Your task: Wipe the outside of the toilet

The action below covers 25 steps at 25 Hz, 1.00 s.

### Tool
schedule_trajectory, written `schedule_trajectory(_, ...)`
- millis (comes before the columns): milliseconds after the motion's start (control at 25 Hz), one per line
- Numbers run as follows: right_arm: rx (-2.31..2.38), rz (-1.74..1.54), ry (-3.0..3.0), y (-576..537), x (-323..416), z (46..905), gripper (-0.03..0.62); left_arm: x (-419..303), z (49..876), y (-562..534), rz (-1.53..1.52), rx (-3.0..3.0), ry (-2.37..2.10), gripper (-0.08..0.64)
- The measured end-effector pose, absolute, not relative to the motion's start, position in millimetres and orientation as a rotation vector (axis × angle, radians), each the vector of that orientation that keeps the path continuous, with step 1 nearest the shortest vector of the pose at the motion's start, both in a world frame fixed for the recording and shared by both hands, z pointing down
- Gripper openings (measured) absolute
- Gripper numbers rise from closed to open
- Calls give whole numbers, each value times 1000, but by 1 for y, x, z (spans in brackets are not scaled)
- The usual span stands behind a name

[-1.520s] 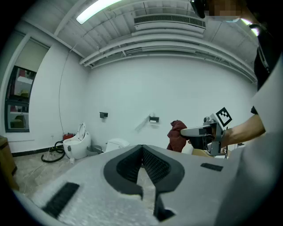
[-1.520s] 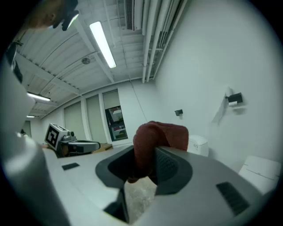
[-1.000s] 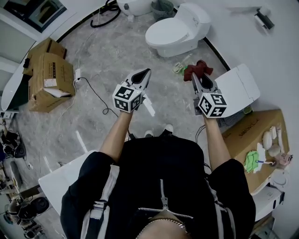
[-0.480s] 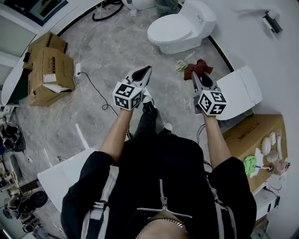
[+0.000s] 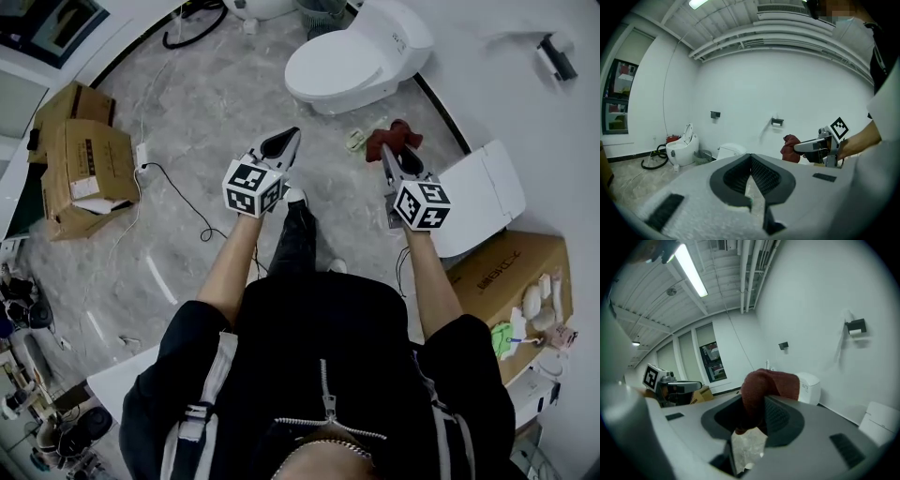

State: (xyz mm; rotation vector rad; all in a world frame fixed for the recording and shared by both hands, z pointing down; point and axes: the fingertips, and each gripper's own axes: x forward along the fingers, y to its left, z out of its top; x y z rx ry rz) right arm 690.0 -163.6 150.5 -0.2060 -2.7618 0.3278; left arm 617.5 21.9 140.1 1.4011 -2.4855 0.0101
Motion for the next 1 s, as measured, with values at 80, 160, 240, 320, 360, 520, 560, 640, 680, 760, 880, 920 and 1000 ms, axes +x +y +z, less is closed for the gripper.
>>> schedule_trajectory(80, -176, 334, -2745, -166, 661, 157, 127, 585, 147, 15, 11, 1426, -2456, 0)
schedule_trajectory(160, -146, 332, -2724, -169, 631, 163, 127, 552, 153, 8, 24, 1456, -2425, 0)
schedule_trajectory(240, -118, 326, -2705, -170, 602, 169, 127, 522, 157, 2, 51, 1493, -2395, 0)
schedule_trajectory(320, -91, 325, -2694, -169, 574, 175, 127, 495, 162, -3, 95, 1537, -2363, 0)
schedule_trajectory(360, -77, 327, -2690, -168, 562, 177, 127, 484, 165, -6, 116, 1562, -2346, 0)
schedule_trajectory(520, -16, 350, -2685, -176, 521, 186, 127, 446, 177, -23, 144, 1638, -2279, 0)
schedule_trajectory(560, -2, 353, -2685, -179, 513, 189, 127, 437, 179, -29, 143, 1652, -2265, 0)
schedule_trajectory(640, 23, 361, -2680, -184, 499, 195, 127, 423, 185, -40, 141, 1677, -2239, 0)
schedule_trajectory(680, 35, 365, -2676, -187, 494, 198, 127, 418, 187, -46, 139, 1688, -2226, 0)
schedule_trajectory(760, 55, 373, -2667, -193, 486, 206, 127, 409, 192, -58, 140, 1712, -2194, 0)
schedule_trajectory(880, 84, 387, -2649, -208, 476, 219, 127, 398, 200, -82, 141, 1748, -2150, 0)
schedule_trajectory(920, 95, 392, -2642, -214, 474, 225, 127, 395, 203, -91, 141, 1759, -2136, 0)
schedule_trajectory(1000, 114, 403, -2626, -225, 470, 237, 127, 390, 211, -108, 141, 1775, -2112, 0)
